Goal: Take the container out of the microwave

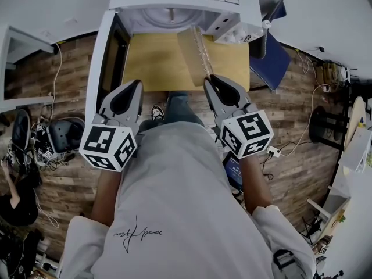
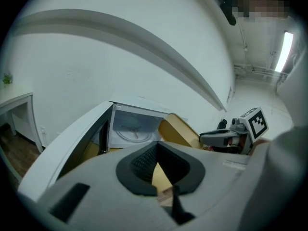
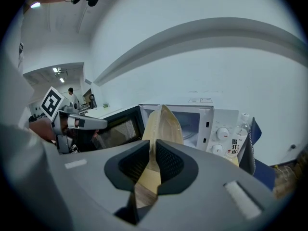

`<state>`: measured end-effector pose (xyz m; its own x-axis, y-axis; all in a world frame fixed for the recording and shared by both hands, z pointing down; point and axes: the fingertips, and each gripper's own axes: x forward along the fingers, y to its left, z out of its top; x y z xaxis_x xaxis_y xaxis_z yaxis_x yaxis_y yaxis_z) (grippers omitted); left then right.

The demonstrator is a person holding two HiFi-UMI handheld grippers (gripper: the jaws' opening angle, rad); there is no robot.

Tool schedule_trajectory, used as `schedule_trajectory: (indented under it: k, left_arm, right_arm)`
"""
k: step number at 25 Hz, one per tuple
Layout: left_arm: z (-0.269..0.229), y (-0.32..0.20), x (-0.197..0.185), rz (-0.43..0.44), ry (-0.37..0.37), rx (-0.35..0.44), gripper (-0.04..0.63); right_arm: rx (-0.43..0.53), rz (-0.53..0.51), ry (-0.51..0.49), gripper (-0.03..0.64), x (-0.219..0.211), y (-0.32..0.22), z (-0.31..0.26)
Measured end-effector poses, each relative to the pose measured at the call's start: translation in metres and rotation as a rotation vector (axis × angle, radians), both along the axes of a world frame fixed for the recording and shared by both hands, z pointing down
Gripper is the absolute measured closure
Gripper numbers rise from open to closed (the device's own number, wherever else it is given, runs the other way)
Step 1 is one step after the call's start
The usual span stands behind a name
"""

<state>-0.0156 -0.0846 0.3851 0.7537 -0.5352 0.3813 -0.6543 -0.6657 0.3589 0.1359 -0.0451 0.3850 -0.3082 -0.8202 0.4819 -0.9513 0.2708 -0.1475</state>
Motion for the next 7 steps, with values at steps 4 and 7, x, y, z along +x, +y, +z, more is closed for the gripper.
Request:
schedule_trajectory:
  k: [4, 7]
  left_arm:
    - [0.0004, 0.0008, 0.0017, 0.004, -0.002, 0.000, 0.604]
    - [0.0006, 0.0001, 0.0031, 0.007, -0.003, 0.000, 0.604]
  right_arm:
    - [-0.003, -0.015, -0.006, 0.561, -0.0018, -0.0005, 0.0000]
    - [-0.006, -0.018, -0.018, 0.560, -0.0019, -0.0011, -0.0002]
